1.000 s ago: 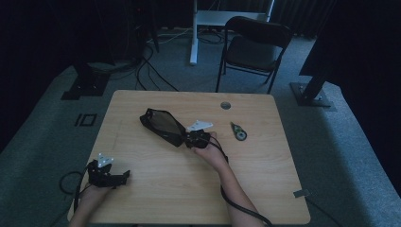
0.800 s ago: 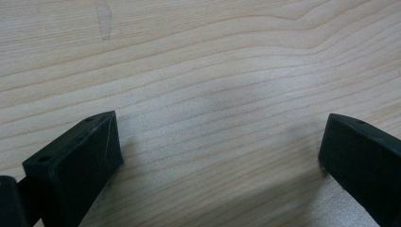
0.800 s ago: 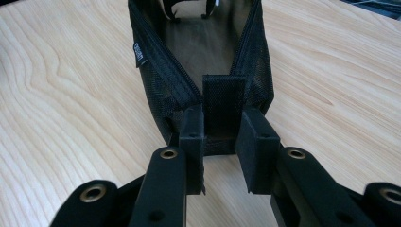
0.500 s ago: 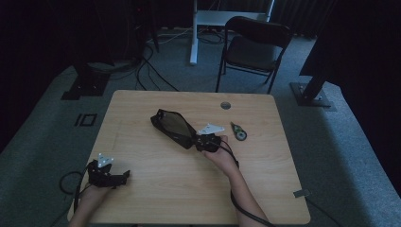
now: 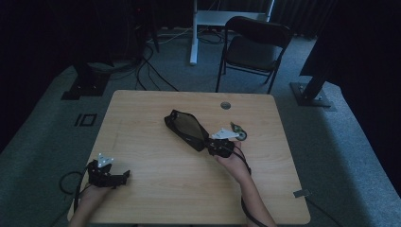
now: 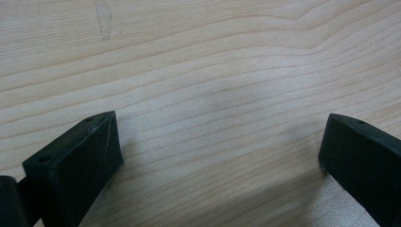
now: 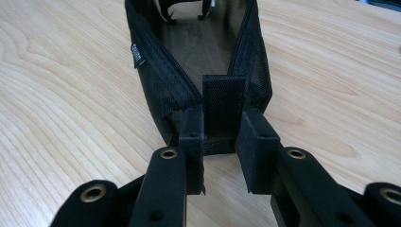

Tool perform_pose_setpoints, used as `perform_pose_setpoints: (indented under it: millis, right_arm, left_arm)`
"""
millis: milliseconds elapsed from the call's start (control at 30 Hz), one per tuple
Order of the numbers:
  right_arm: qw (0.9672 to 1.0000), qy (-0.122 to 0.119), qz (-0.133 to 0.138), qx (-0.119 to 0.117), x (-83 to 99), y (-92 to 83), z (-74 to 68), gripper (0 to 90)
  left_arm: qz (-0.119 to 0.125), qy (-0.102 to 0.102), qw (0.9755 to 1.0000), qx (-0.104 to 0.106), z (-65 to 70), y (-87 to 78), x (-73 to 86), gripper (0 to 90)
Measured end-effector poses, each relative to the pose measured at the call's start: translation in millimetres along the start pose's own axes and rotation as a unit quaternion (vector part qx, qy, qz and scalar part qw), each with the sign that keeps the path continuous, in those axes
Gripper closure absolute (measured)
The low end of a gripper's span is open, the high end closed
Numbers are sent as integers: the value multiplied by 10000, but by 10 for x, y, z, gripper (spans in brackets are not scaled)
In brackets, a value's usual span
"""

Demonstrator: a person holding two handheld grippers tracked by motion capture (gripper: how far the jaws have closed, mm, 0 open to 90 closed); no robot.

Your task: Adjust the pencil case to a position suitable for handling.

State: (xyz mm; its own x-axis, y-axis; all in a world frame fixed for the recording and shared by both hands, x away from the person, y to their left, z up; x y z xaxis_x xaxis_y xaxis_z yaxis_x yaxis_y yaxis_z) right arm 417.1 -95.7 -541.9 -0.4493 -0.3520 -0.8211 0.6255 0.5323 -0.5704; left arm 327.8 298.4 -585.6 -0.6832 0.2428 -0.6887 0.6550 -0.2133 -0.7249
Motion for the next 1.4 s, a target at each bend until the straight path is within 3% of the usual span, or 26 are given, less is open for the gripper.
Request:
perform_pose_setpoints:
  millis: [433,700,867,967,1400]
  right_arm:
    - [9997,26,-15,258,208,-312,131,731]
    - [9990,-132,-51,430,316,-475,161,731]
    - [9991,-3,-9,419,416,-603,170,731]
    - [9986,-129,-26,519,481,-680,167,731]
    - [9986,28,76,523,719,-983,195,731]
  left_arm:
    - [5,-2,10000,0,1,2,-1,2]
    - [-2,6,10000,1,-1,1,0,1]
    - [-3,10,10000,-1,-1,0,0,2]
    - [-5,12,10000,-1,-2,0,0,2]
    - [-3,7,10000,1,-1,1,0,2]
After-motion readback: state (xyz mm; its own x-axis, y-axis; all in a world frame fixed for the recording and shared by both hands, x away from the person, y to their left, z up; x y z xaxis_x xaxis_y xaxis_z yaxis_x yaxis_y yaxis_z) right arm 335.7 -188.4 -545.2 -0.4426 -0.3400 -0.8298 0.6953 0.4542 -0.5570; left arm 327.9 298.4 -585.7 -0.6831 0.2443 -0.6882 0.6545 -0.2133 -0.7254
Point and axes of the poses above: each handheld gripper's, and its own axes: y roughly forward along the jaws, x roughly out of its underside, z roughly to its right, the point moved 5 cm from there along y, roughly forward along the jaws
